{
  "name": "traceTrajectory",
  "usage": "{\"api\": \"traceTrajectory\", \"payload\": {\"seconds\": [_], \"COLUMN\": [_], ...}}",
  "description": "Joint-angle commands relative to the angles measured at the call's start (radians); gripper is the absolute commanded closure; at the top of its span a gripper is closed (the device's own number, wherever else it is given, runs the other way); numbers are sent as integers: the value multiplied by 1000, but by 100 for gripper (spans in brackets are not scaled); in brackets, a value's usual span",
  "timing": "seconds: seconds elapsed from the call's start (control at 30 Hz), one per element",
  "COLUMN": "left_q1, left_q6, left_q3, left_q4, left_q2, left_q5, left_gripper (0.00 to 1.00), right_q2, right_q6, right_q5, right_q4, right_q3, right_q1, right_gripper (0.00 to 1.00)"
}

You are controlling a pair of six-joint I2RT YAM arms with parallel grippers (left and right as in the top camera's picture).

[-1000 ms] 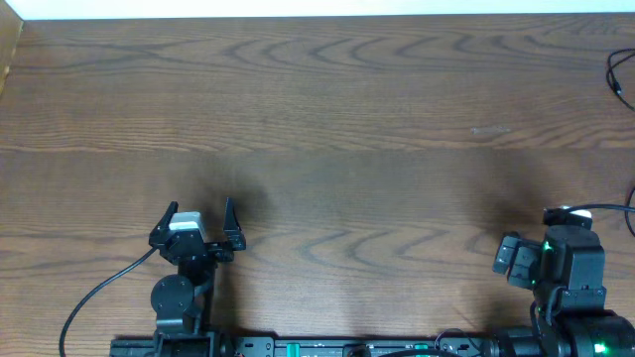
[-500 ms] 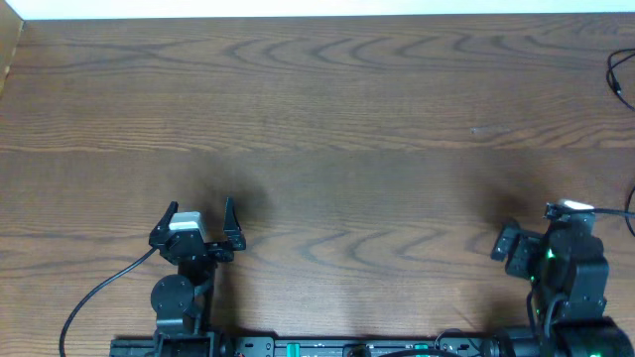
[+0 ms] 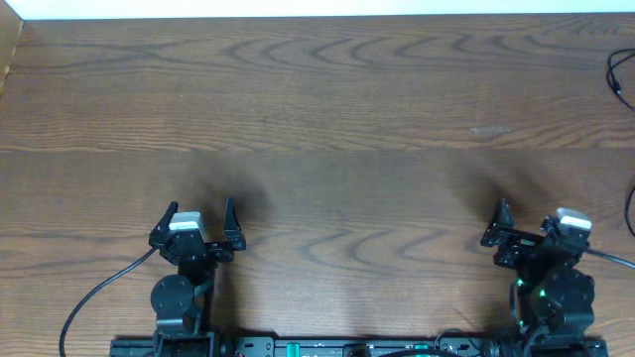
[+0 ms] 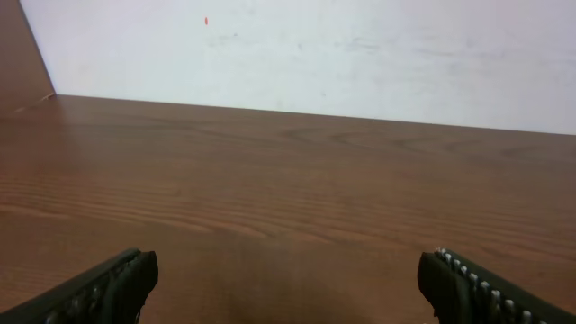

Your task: Untangle cables

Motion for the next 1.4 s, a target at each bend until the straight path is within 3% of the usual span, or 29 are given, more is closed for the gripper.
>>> {"api": "traceTrajectory", "payload": {"seconds": [0.0, 0.73, 1.37], "left_q1": [4, 4, 4], "left_q6": [2, 2, 2], "left_q3": [-24, -24, -24], "left_q4": [-23, -23, -23], "left_q2": [-5, -5, -5], "left_q5": [0, 0, 0], "left_gripper": [2, 2, 2], "right_q2": [-42, -111, -111], "right_q6": [11, 11, -124], "right_q5": [-47, -186, -196], "right_q4": [21, 345, 331], "right_q3": [-34, -254, -264], "right_q1": [-32, -128, -135], "right_gripper": [1, 1, 1]}}
